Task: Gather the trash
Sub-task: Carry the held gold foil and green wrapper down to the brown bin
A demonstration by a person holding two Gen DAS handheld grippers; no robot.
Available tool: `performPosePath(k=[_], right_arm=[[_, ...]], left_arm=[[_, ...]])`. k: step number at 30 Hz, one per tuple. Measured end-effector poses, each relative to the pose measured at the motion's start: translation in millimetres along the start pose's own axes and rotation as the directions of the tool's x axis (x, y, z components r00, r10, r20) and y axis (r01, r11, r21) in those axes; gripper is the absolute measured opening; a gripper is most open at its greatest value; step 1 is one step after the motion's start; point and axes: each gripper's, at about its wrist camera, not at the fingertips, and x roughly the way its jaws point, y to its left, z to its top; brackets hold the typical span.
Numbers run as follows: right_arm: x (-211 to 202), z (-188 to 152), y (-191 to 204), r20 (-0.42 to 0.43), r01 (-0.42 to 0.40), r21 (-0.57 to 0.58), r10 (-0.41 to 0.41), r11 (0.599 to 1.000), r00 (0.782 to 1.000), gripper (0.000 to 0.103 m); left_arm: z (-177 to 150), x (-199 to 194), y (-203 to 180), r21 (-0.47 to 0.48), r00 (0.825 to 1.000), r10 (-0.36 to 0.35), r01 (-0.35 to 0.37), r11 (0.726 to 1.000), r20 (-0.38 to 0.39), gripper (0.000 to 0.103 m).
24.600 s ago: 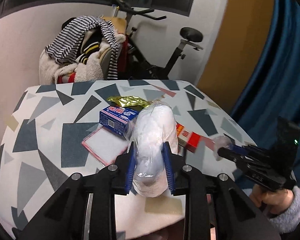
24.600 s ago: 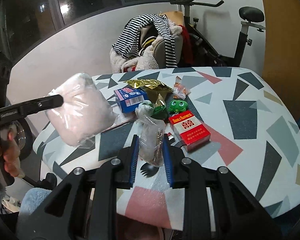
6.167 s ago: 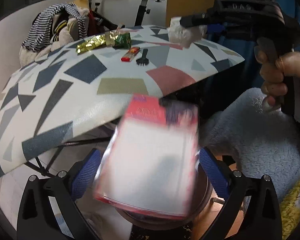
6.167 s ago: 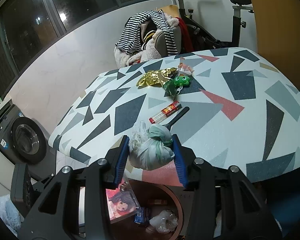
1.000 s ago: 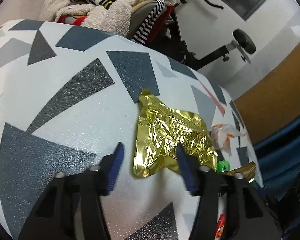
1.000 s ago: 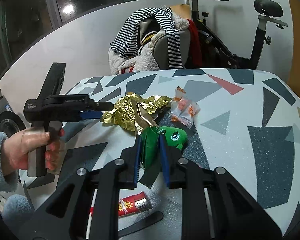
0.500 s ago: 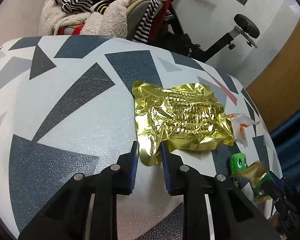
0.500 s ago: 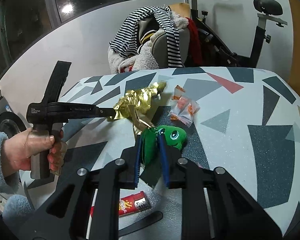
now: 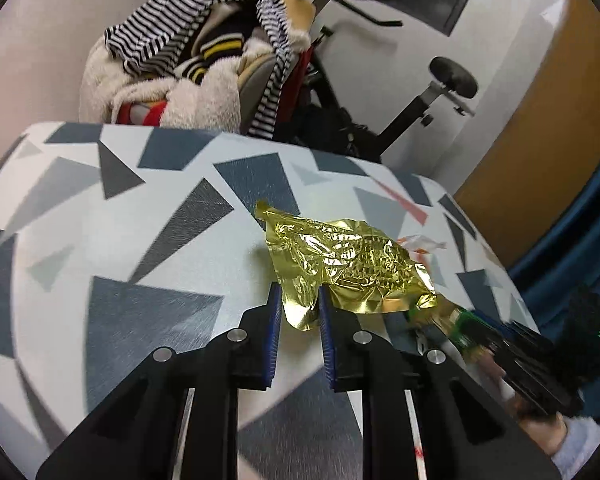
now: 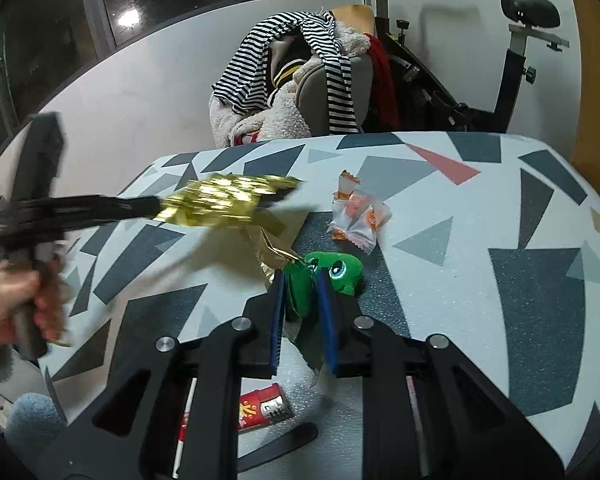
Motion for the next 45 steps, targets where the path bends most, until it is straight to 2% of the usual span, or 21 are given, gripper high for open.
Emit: performPosePath(k=[4,8,17,21,30,37,45], right_arm=[[-1.9,0.9,8.1,-0.009,0.035,-0.043,-0.036,0.998,0.999,0.019],[-19.2,2.2,19.3,0.004,0.036,-0.076,-0.036,0.996,0.999,0.019],[-73.9,2.2,39.5,0.055,-0.004,-0.039,0.006,0.999,0.998,0.018],[-106.3,-8.7,54.0,0.078,-0.023,-0.038,0.026,0.999,0.997,0.018],[-158.9,-38.2,82.9,0.105,-0.054,-0.05,0.059,0.997,0.993,0.018],[-182.4,-63.6,102.1,0.107,-0.077,-0.064,0.083,0.995,0.991,0.018],[-191.9,-87.7,114.2,0.087,-0.097,-0.067,0.102,0.993,0.991,0.018]], left_arm=[[-11.5,-44.3,-4.4,0.04,1.0,0.012,-0.013,0.999,0.015,0.018],[-26.0,-81.7,-7.6,0.074,0.999,0.019,-0.021,0.997,0.027,0.018],[-71.4,-153.3,-27.7,0.141,0.999,0.014,-0.021,0.99,0.051,0.018],[-96.3,-177.5,-39.2,0.169,0.999,0.008,-0.016,0.985,0.05,0.018],[-153.5,-222.0,-50.4,0.214,0.999,-0.001,-0.007,0.977,0.036,0.018],[-205.5,-240.9,-56.3,0.249,1.0,0.006,-0.011,0.969,0.021,0.018],[-253.6,-248.3,-54.8,0.212,1.0,-0.017,0.021,0.977,-0.021,0.018]])
